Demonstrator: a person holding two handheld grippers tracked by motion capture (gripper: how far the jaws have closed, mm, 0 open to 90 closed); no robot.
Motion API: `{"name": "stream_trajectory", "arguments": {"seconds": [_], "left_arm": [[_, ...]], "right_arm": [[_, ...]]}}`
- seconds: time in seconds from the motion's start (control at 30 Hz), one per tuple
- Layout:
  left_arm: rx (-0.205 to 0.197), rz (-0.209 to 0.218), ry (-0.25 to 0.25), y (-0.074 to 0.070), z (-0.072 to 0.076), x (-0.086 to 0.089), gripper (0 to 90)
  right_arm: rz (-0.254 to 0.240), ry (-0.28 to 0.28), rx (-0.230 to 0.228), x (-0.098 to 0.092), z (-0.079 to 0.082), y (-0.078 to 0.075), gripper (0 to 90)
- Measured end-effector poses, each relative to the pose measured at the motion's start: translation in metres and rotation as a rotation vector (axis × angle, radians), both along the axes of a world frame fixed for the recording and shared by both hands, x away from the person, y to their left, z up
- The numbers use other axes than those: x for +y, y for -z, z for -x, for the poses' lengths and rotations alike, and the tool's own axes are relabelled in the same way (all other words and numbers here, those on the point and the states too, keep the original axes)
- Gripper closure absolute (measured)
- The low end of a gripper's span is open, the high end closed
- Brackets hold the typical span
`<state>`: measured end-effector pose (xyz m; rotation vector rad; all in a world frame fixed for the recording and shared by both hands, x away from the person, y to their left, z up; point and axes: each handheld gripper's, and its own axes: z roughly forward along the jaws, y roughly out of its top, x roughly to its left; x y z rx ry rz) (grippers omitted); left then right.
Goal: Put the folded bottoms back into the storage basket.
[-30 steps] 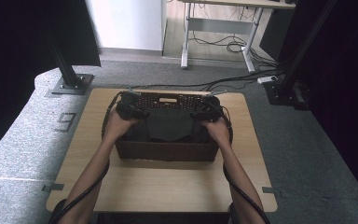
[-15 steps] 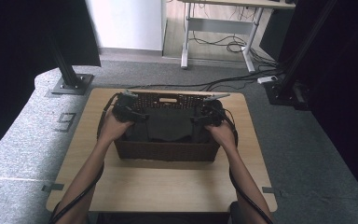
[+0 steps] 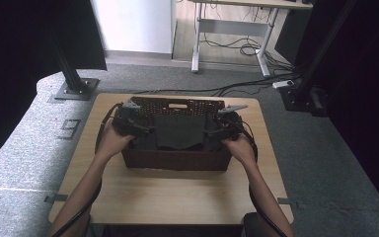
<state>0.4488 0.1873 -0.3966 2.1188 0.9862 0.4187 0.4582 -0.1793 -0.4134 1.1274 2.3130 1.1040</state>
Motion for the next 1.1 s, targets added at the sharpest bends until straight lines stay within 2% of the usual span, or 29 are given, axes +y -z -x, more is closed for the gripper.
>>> {"name": "stream_trajectory", "arguments": {"seconds": [0.47,0.7,0.9,1.1], "left_arm": [[-0.041,0.007,-0.002,0.005,0.039,0.026,0.0],[-0.052,0.012,-0.016,0.011,0.059,0.041,0.0],[-0.049,0.025,-0.03,0.026,0.075,0.052,0.0],[-0.039,0.01,-0.038,0.048,0.086,0.061,0.0]], "right_arm": [[-0.003,-0.012,-0.045,-0.018,0.034,-0.004,0.0],[-0.007,-0.005,-0.051,-0.03,0.051,-0.001,0.0],[-0.017,0.006,-0.05,-0.041,0.063,0.008,0.0],[-0.016,0.01,-0.048,-0.049,0.073,0.024,0.0]]}}
